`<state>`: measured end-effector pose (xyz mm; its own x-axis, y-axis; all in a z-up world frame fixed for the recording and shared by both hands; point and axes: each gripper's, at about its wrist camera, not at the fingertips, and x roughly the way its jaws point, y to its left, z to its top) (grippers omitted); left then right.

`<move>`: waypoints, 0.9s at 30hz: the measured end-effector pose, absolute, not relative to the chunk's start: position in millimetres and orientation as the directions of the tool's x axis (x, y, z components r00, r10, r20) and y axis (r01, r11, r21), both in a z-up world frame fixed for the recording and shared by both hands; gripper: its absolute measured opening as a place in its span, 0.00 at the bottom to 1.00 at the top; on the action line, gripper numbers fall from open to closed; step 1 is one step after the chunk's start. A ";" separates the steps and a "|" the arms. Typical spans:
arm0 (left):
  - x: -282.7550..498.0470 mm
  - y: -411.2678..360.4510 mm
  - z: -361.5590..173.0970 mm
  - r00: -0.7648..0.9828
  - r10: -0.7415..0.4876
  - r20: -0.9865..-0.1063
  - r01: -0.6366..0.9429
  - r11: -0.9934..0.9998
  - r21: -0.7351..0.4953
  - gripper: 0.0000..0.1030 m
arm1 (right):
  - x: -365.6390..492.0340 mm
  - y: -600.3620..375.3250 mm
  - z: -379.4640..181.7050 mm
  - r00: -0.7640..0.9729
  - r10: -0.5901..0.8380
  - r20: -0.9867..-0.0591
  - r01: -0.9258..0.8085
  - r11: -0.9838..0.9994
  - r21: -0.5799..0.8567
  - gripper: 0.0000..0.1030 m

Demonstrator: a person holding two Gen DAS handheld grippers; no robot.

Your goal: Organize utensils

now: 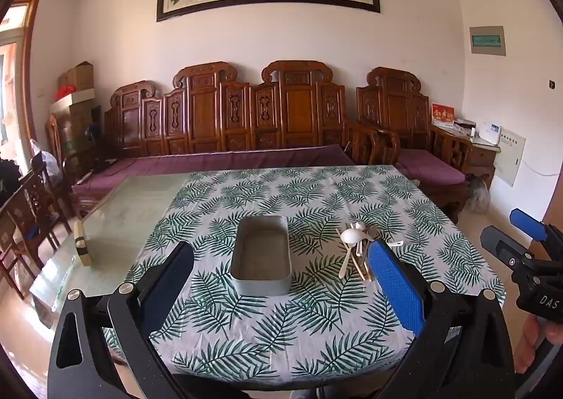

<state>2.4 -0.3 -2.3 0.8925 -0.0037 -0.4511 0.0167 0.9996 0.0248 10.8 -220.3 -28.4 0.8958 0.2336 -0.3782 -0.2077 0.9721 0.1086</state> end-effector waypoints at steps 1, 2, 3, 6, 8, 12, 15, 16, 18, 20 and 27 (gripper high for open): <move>2.4 -0.3 -2.2 0.892 -0.004 -0.451 0.016 1.000 0.025 0.94 | 11.1 -220.0 -28.4 0.895 0.232 -0.382 -0.207 0.973 0.105 0.98; 2.5 -0.3 -2.2 0.892 -0.004 -0.452 0.017 1.000 0.025 0.94 | 11.1 -220.2 -28.3 0.895 0.232 -0.381 -0.207 0.972 0.107 0.98; 2.6 -0.3 -2.4 0.892 -0.003 -0.452 0.017 1.000 0.025 0.94 | 11.1 -220.2 -28.2 0.895 0.232 -0.381 -0.207 0.973 0.107 0.98; 2.7 -0.4 -2.3 0.892 -0.003 -0.452 0.016 1.000 0.025 0.94 | 10.7 -220.1 -27.9 0.895 0.232 -0.381 -0.207 0.973 0.106 0.98; 2.7 -0.4 -2.3 0.892 -0.003 -0.453 0.017 1.000 0.026 0.94 | 10.3 -220.1 -27.7 0.895 0.233 -0.381 -0.208 0.972 0.107 0.98; 2.9 -0.3 -2.4 0.892 -0.003 -0.453 0.016 1.000 0.026 0.94 | 11.1 -220.4 -27.7 0.894 0.233 -0.383 -0.207 0.972 0.107 0.98; 2.8 -0.4 -2.4 0.892 -0.003 -0.453 0.016 1.000 0.026 0.94 | 10.8 -220.6 -27.6 0.894 0.233 -0.382 -0.207 0.972 0.108 0.98; 3.0 -0.5 -2.5 0.892 -0.003 -0.453 0.017 1.000 0.026 0.94 | 10.6 -220.5 -27.5 0.894 0.234 -0.383 -0.208 0.972 0.108 0.98; 2.9 -0.5 -2.4 0.892 -0.003 -0.452 0.017 1.000 0.027 0.94 | 10.4 -220.5 -27.4 0.894 0.234 -0.382 -0.208 0.972 0.108 0.98; 3.3 -0.4 -2.6 0.892 -0.003 -0.452 0.018 0.999 0.027 0.94 | 10.1 -220.4 -27.2 0.894 0.235 -0.382 -0.208 0.972 0.110 0.98; 0.2 0.1 3.4 0.894 -0.004 -0.449 0.019 0.999 0.028 0.94 | 9.4 -220.8 -26.2 0.894 0.235 -0.382 -0.208 0.972 0.110 0.98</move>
<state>0.2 0.1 3.4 0.8935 -0.0044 -0.4490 0.0192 0.9994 0.0284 9.4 -220.8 -26.2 0.8939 0.2350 -0.3816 -0.2084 0.9718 0.1103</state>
